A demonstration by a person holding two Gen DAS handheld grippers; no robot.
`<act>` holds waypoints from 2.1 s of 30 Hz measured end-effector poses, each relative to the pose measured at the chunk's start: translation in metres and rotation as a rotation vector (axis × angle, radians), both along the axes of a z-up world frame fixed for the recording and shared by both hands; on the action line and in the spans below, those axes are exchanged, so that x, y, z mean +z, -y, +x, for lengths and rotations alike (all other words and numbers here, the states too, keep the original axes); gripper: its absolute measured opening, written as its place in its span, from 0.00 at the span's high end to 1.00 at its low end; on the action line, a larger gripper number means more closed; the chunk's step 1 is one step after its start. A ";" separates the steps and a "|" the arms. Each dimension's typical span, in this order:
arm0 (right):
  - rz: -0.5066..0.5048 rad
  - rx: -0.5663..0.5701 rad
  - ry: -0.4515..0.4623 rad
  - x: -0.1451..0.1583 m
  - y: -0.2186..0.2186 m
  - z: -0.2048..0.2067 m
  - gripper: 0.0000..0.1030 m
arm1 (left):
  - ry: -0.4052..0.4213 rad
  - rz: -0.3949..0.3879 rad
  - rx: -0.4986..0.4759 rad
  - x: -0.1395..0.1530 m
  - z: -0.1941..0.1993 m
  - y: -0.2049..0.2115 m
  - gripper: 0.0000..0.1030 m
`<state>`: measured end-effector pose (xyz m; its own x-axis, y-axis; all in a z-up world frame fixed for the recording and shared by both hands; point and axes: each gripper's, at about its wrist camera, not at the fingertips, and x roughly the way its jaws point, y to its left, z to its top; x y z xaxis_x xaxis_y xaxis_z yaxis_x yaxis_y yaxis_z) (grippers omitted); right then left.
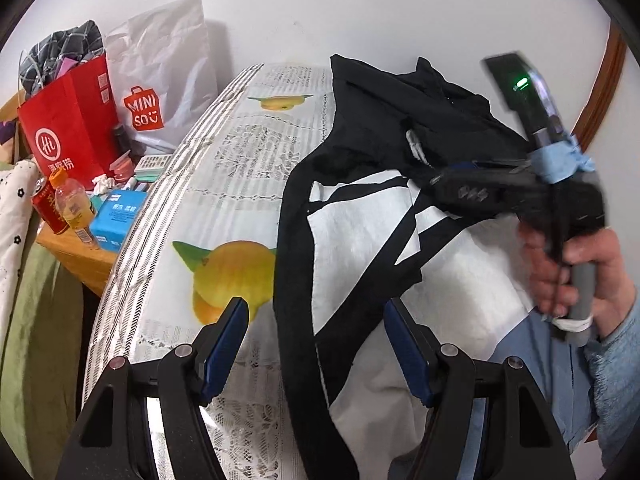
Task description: Fold large clothes
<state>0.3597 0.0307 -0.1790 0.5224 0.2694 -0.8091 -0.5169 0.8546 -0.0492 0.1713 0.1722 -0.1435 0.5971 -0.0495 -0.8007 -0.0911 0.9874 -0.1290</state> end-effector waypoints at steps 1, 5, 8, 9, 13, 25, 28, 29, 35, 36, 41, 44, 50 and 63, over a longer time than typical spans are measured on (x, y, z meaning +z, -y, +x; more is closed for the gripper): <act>0.017 0.013 -0.005 0.004 0.003 0.000 0.90 | 0.000 0.003 0.000 0.000 0.000 0.001 0.34; 0.143 0.011 0.041 0.042 0.040 -0.006 0.91 | 0.008 0.001 -0.001 0.006 0.002 0.004 0.34; 0.225 -0.042 0.126 0.077 0.090 -0.011 0.91 | 0.025 0.020 -0.008 0.013 0.006 0.012 0.34; 0.244 -0.074 0.147 0.087 0.109 -0.012 0.91 | 0.029 0.021 -0.007 0.015 0.007 0.014 0.34; 0.308 -0.271 0.233 0.119 0.212 -0.008 0.91 | 0.059 0.005 -0.015 0.025 0.014 0.024 0.34; 0.145 -0.595 0.131 0.059 0.391 0.003 0.77 | -0.012 0.094 0.059 0.004 0.045 0.045 0.30; 0.164 -0.602 0.133 0.048 0.404 -0.013 0.68 | -0.036 0.116 0.061 -0.007 0.049 0.048 0.26; 0.168 -0.598 0.144 0.046 0.407 -0.022 0.65 | -0.039 0.124 0.060 -0.009 0.049 0.050 0.25; 0.036 -0.542 0.184 0.031 0.394 -0.052 0.39 | -0.051 0.170 0.056 -0.016 0.049 0.056 0.11; 0.005 -0.529 0.189 0.028 0.389 -0.054 0.37 | -0.050 0.174 0.060 -0.017 0.049 0.056 0.09; -0.213 -0.588 0.194 0.008 0.378 -0.029 0.39 | -0.038 0.160 0.085 -0.020 0.049 0.052 0.02; -0.192 -0.619 0.190 0.005 0.386 -0.013 0.83 | -0.040 0.135 0.094 -0.022 0.050 0.048 0.00; 0.037 -0.796 0.172 0.022 0.442 -0.018 0.88 | -0.032 0.127 0.096 -0.023 0.050 0.048 0.00; 0.046 -0.669 0.245 0.050 0.388 -0.118 0.59 | -0.032 0.123 0.100 -0.022 0.048 0.046 0.00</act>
